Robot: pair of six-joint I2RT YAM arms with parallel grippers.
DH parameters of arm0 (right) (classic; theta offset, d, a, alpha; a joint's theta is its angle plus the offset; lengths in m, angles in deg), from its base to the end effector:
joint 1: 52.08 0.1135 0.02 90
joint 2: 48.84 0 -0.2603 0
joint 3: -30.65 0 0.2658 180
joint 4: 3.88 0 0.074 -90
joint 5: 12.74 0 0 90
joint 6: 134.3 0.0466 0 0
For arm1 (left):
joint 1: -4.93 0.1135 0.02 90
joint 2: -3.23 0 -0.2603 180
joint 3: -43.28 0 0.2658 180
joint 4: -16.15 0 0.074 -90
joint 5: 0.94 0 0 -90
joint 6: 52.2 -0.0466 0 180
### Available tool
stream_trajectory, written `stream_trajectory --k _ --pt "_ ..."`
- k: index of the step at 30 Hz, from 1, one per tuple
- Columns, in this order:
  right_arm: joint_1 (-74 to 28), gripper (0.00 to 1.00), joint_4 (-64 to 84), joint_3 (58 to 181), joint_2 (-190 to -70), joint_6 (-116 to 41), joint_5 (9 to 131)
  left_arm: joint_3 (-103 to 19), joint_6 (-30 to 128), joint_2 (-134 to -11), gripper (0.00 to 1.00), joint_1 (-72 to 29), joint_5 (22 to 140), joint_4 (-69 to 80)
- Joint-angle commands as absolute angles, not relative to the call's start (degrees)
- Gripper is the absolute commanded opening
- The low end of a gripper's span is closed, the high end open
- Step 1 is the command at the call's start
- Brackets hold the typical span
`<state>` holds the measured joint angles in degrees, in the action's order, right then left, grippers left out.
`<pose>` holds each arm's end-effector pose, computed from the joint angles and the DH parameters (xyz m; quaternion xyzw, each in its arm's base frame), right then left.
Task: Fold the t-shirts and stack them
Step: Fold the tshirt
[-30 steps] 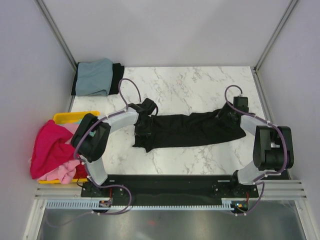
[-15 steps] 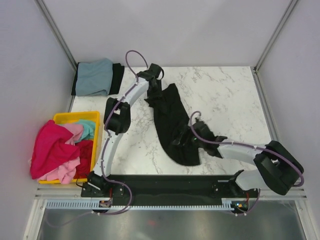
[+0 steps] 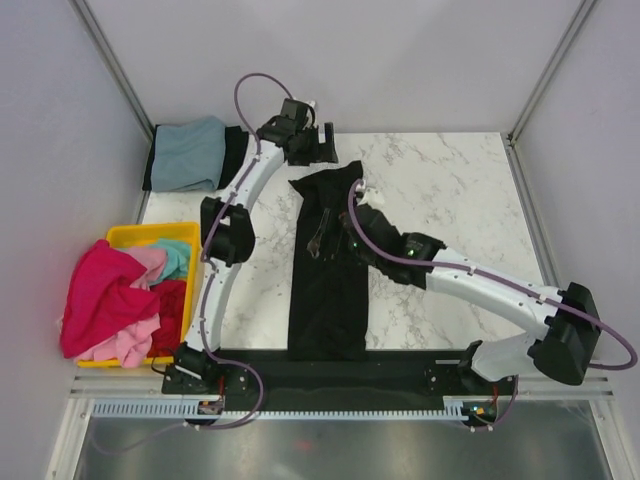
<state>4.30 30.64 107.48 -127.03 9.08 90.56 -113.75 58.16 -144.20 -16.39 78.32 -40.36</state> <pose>0.1912 0.2682 0.2920 0.0295 0.8856 0.3103 0.3443 0.5402 -0.2202 0.2105 0.0421 0.9257 -0.2114 0.3107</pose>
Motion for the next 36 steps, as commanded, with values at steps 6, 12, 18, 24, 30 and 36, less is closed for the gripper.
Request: stream_trajectory --k 6,12,18,24,30,36 --pt "-9.7 0.86 35.7 120.4 -141.3 -8.4 92.4 -113.0 51.7 -120.5 1.00 -13.9 79.1 -35.7" --pt "-14.4 0.79 37.0 140.5 -162.3 -12.7 88.2 -96.8 53.4 -105.9 1.00 -13.9 81.5 -35.6" --pt "-18.4 0.75 36.9 157.8 -178.3 -14.1 78.7 -74.5 56.3 -89.8 0.94 -13.9 80.3 -34.6" --pt "-18.8 0.77 42.2 174.3 -192.1 -15.2 79.6 -51.3 58.8 -75.1 0.93 -14.1 79.5 -29.2" --pt "-24.1 0.79 43.3 181.0 -200.2 -8.6 77.4 -39.0 59.8 -67.0 0.90 -14.2 76.8 -29.5" --pt "-27.6 0.81 37.7 187.4 -206.9 -2.9 73.5 -32.4 60.6 -60.7 0.89 -14.2 75.4 -30.6"
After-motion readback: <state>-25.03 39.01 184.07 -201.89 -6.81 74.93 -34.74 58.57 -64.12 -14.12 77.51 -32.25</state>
